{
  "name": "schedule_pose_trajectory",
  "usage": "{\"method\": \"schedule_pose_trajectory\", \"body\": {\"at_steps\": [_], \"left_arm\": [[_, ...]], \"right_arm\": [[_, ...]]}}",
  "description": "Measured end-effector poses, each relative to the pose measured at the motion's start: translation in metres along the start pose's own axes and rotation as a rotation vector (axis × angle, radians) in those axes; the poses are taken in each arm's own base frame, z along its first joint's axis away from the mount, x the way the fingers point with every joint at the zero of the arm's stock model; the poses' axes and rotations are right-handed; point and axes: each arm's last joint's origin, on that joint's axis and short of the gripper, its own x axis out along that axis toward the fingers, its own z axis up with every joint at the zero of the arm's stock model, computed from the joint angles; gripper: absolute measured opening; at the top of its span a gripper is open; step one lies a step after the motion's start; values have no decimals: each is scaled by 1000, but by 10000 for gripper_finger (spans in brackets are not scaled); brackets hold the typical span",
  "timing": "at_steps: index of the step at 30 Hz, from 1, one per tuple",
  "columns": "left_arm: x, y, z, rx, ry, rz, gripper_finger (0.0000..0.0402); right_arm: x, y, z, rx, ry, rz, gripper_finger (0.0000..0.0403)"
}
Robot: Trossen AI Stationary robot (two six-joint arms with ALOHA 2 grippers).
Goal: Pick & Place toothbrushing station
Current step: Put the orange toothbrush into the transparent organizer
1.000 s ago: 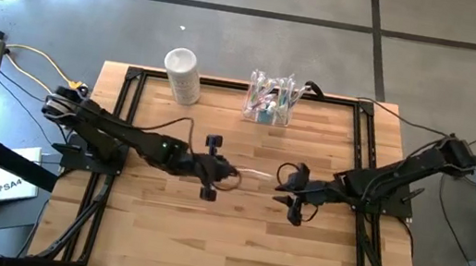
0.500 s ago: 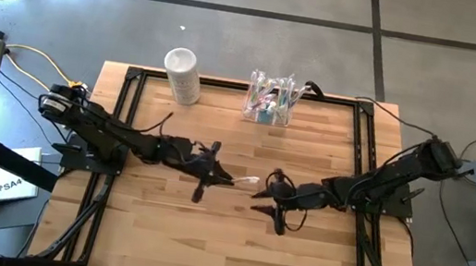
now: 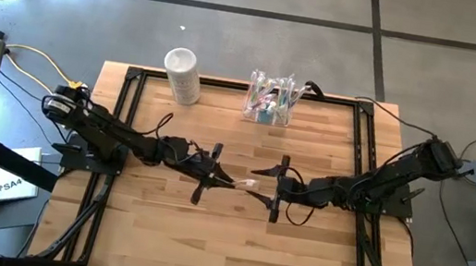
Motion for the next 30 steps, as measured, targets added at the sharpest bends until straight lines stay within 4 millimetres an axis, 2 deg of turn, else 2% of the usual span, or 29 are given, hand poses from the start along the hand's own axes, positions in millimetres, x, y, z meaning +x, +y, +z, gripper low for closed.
{"method": "schedule_pose_trajectory", "body": {"at_steps": [6, 12, 16, 24, 26, 30], "left_arm": [[13, 2, -9, 14, 18, 2, 12], [21, 2, -7, 39, 12, 4, 12], [21, 3, -6, 42, 10, 5, 12], [21, 3, -6, 44, 11, 27, 12], [21, 3, -6, 45, 11, 28, 12], [21, 3, -7, 45, 15, 28, 12]], "right_arm": [[2, -4, 1, -6, -13, 7, 253], [5, -8, -1, 10, -9, 90, 244], [5, -8, -1, 6, 0, 105, 193], [6, -10, -1, -12, -11, 132, 28], [7, -11, -1, -7, -17, 159, 17], [9, -15, -1, 22, -18, 173, 25]]}}
